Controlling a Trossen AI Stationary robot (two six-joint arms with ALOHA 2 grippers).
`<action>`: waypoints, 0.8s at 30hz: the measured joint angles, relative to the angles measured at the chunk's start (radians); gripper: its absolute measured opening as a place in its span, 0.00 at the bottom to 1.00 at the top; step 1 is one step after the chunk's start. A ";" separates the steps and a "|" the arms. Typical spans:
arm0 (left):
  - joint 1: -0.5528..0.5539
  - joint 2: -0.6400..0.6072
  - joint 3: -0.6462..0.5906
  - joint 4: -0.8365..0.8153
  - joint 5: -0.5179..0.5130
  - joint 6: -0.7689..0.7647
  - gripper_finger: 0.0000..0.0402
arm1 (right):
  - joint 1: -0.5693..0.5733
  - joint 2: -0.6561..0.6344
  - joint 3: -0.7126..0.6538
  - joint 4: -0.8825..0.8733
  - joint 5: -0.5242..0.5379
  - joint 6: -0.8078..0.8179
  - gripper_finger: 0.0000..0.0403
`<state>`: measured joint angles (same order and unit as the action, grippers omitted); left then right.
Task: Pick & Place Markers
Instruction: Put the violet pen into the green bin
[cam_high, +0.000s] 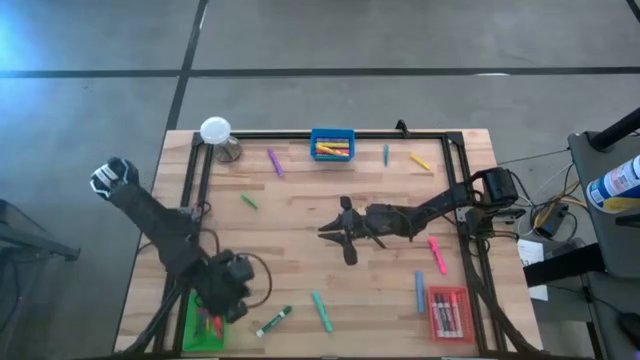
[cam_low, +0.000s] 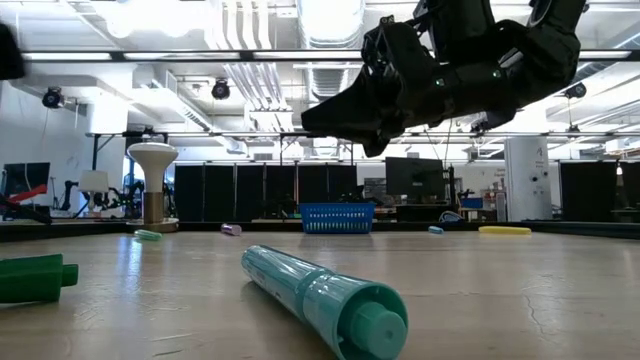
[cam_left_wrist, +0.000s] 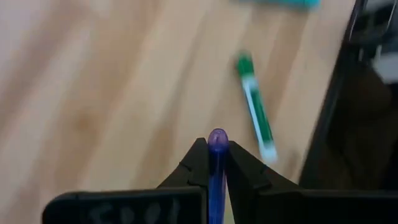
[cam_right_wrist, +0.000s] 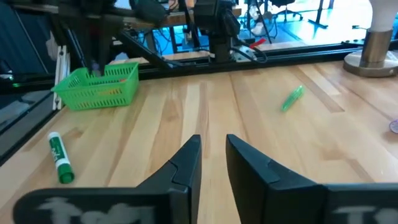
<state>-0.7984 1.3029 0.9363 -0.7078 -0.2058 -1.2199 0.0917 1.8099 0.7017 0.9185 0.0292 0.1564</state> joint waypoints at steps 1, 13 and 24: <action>-0.020 0.014 0.006 -0.003 0.031 -0.030 0.06 | 0.001 0.000 0.000 -0.002 0.000 0.000 0.16; -0.197 0.110 0.007 -0.008 0.207 -0.278 0.08 | 0.009 0.000 -0.001 -0.003 -0.001 -0.004 0.15; -0.196 0.117 0.008 -0.057 0.236 -0.300 0.10 | 0.009 0.000 -0.001 -0.003 -0.001 -0.004 0.15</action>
<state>-0.9947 1.4199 0.9440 -0.7649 0.0299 -1.5196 0.1009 1.8095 0.7010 0.9154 0.0280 0.1528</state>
